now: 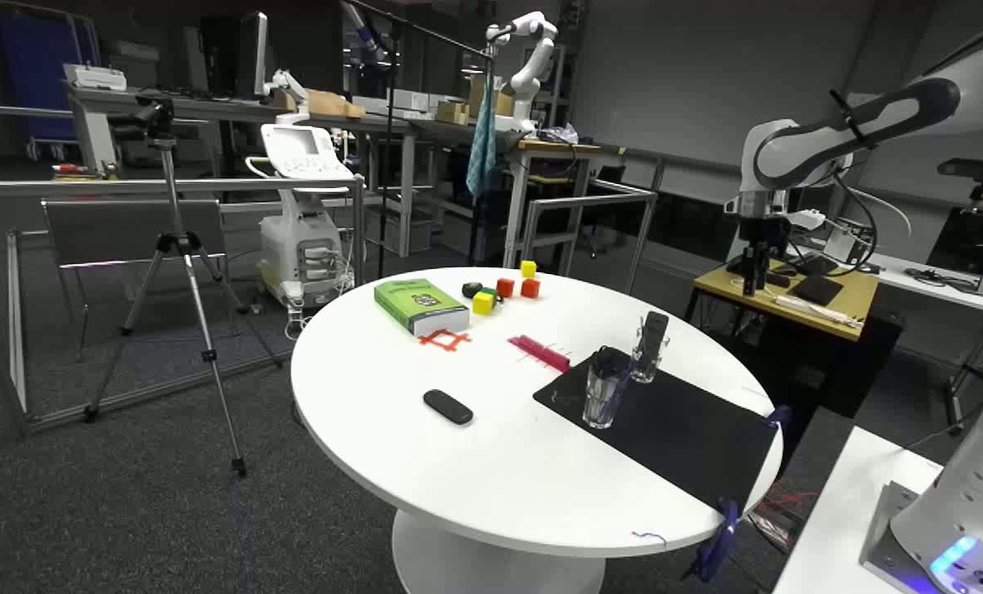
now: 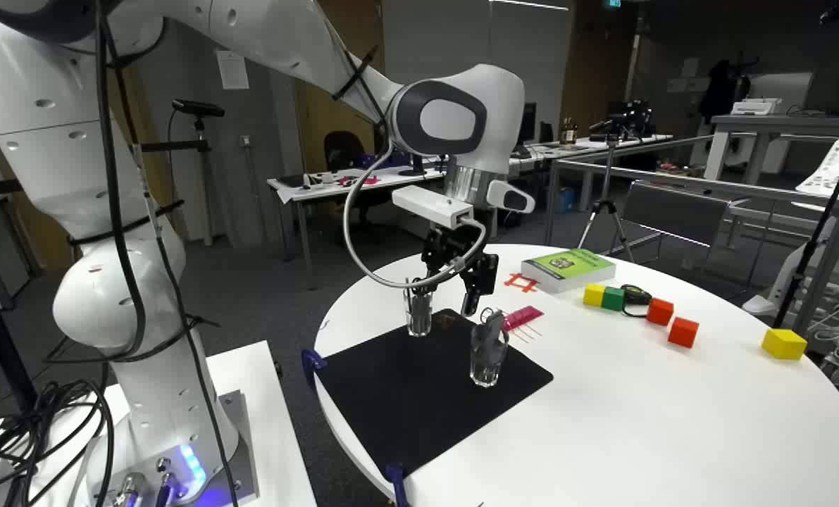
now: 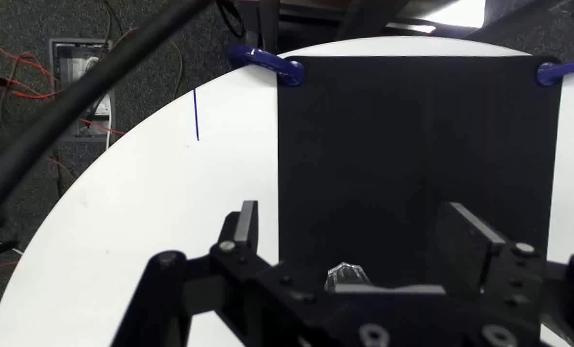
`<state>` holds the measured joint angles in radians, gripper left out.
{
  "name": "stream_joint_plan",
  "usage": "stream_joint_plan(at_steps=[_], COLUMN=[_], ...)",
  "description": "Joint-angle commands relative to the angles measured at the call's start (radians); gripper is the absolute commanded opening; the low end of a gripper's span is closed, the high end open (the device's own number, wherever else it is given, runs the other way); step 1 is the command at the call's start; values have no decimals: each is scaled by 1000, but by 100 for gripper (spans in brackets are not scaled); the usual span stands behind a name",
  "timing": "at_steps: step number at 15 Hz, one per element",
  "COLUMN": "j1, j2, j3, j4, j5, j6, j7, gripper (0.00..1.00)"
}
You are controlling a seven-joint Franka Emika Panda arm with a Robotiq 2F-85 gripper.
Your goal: Put the scissors in the other cup
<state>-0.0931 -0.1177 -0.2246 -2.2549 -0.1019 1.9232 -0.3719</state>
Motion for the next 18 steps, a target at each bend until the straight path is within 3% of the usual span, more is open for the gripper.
stream_joint_plan(at_steps=[1, 9, 18], j1=[-18, -19, -19], j2=[1, 19, 75], j3=[18, 26, 43], j4=[1, 3, 20], j5=[2, 15, 152], j6=[-1, 12, 169], j7=[-2, 38, 373], gripper=[100, 100, 100])
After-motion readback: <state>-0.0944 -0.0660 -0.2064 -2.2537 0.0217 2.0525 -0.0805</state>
